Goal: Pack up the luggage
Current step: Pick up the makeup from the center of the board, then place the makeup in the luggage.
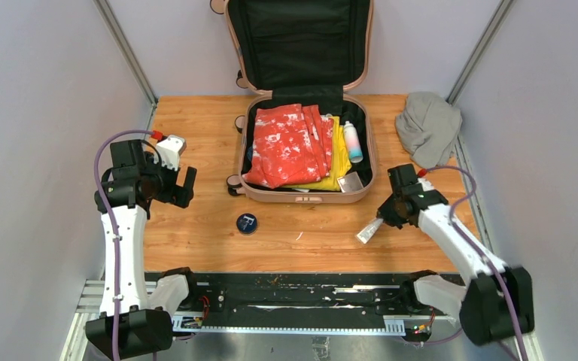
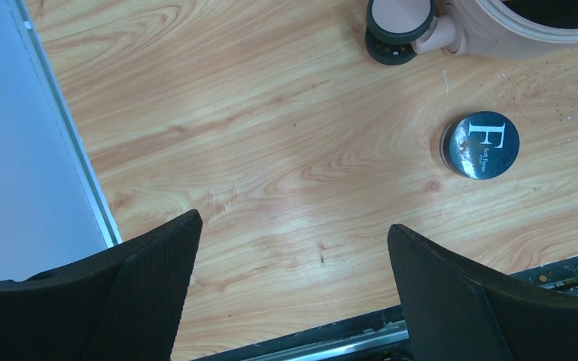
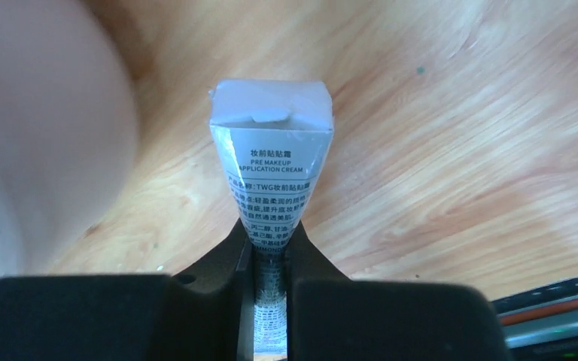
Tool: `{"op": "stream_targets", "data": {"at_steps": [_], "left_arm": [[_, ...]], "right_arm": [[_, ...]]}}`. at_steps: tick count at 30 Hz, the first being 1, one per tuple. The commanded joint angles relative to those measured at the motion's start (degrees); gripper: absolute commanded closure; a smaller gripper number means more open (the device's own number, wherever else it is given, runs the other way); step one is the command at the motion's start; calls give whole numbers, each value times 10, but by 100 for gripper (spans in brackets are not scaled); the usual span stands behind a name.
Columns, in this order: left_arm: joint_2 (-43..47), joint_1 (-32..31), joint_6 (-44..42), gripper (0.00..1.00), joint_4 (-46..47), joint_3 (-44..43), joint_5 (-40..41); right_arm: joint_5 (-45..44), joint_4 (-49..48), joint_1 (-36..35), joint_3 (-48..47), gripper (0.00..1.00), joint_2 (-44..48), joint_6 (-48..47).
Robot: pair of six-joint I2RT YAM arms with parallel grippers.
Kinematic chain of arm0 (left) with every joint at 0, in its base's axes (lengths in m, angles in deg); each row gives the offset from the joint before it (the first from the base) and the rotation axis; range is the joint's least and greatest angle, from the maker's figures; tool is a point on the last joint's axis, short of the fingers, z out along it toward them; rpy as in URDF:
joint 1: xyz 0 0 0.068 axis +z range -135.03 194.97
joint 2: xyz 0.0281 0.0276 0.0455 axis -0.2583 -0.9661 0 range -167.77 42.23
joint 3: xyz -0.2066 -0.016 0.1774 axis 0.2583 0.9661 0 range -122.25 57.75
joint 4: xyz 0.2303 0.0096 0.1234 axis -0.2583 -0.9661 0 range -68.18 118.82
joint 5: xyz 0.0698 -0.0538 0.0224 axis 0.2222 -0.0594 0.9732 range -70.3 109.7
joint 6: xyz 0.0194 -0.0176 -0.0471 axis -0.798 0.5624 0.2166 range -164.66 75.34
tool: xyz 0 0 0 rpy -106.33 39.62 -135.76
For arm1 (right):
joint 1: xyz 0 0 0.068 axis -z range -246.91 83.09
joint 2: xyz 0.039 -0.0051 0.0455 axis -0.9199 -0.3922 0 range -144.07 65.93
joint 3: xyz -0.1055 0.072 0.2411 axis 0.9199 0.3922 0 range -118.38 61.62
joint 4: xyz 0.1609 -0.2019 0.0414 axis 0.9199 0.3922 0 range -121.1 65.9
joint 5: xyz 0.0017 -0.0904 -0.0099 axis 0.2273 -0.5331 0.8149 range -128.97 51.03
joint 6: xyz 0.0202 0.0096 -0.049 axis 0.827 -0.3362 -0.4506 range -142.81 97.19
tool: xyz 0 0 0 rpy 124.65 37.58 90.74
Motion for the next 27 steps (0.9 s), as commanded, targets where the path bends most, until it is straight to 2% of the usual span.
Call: {"op": "stream_targets", "data": {"at_steps": [1,4,6,11,14,18,20,27], "left_arm": [[10,3,-12,0,-6,2,2],[5,4,-12,0,-6,3,-5],[2,3,-11,0,-6,5,-9],[2,3,-14,0,-6,15,-12],[10,3,-23,0,-6,23,-7],[14,3,-30,0,-6,29,-7],[10,3,-30,0,-6,29,-11],[-13,3,-28,0,-6,25,-30]], "right_arm": [[-91,100,2,-62,100,128,-104],[-115,103,4,-122,100,161,-174],[-104,102,4,-192,100,128,-228],[-23,109,4,-415,100,-54,-354],[52,109,3,-538,96,-153,-413],[54,103,3,-644,99,-273,-450],[89,104,3,-690,100,-326,-473],[139,118,-7,-799,100,-484,-515]]}}
